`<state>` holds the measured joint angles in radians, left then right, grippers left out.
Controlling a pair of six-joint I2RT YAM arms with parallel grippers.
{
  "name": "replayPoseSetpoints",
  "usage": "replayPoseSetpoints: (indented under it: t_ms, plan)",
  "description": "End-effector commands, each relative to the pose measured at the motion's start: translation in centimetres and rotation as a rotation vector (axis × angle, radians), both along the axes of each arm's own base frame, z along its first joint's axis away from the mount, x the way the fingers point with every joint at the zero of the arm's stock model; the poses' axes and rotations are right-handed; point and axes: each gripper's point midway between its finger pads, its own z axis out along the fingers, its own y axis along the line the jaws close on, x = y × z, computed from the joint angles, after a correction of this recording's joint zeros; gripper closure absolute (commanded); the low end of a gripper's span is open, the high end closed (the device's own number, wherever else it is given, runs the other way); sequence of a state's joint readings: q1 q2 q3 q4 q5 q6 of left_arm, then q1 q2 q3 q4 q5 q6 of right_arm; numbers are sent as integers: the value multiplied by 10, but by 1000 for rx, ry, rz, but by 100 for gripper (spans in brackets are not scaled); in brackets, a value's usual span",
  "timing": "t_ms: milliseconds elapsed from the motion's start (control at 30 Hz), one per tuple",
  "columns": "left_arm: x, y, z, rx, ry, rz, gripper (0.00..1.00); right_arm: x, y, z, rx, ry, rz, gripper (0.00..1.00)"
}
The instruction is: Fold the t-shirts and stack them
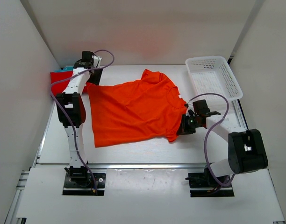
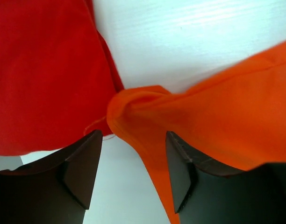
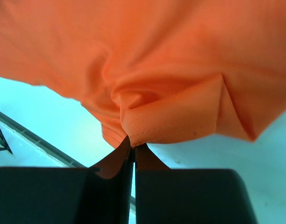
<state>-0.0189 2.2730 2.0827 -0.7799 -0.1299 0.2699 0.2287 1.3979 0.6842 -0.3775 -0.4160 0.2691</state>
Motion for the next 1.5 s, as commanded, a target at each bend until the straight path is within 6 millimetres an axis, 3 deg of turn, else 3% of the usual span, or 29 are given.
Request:
replayPoseSetpoints:
  t_ms: [0, 33, 67, 100, 133, 167, 200, 233, 267, 300, 333, 400, 500, 633, 833, 1033, 1167, 1300, 1400, 1467]
  plan:
    - [-15, 5, 25, -32, 2, 32, 32, 26, 13, 19, 25, -82, 57, 100]
    - [-30, 25, 30, -50, 16, 67, 33, 30, 14, 19, 21, -85, 63, 100]
    - [-49, 29, 18, -85, 70, 69, 35, 33, 17, 22, 28, -94, 68, 100]
    - [-77, 24, 15, -119, 109, 37, 38, 35, 16, 23, 32, -92, 60, 100]
    - [-88, 22, 42, -131, 52, 6, 40, 36, 13, 22, 28, -92, 52, 100]
    - [-120, 16, 17, -132, 137, -49, 40, 36, 13, 22, 40, -95, 53, 100]
    - [-147, 10, 17, -88, 143, -115, 42, 35, 12, 21, 43, -98, 47, 100]
    - [-166, -1, 32, -61, 117, -168, 42, 33, 10, 18, 46, -97, 43, 100]
    - [-202, -21, 20, -25, 186, -279, 43, 30, 8, 18, 49, -95, 36, 100]
    - [-232, -27, -1, 2, 269, -347, 43, 26, 8, 16, 50, -92, 35, 100]
    - [-256, -41, -4, 21, 317, -414, 44, 26, 7, 18, 57, -98, 35, 100]
    - [-313, -53, -36, 6, 473, -480, 46, 25, 6, 16, 53, -109, 35, 100]
    - [-357, -59, -54, -34, 564, -502, 45, 25, 2, 19, 55, -129, 27, 100]
    - [-374, -63, -66, -17, 583, -558, 41, 20, 0, 16, 60, -126, 15, 100]
    - [-369, -76, -75, 106, 526, -633, 33, 17, -4, 13, 54, -126, 5, 100]
    - [-333, -61, -81, 210, 408, -498, 37, 13, -6, 13, 65, -131, -18, 100]
    - [-319, -52, -86, 259, 388, -468, 56, 14, -9, 16, 57, -143, -20, 100]
    - [-321, -57, -95, 234, 432, -479, 97, 23, -8, 24, 61, -168, -14, 100]
    - [-303, -61, -84, 192, 397, -464, 100, 43, -5, 41, 67, -211, -7, 100]
    - [-287, -51, -69, 169, 381, -433, 100, 55, -2, 52, 68, -235, 5, 100]
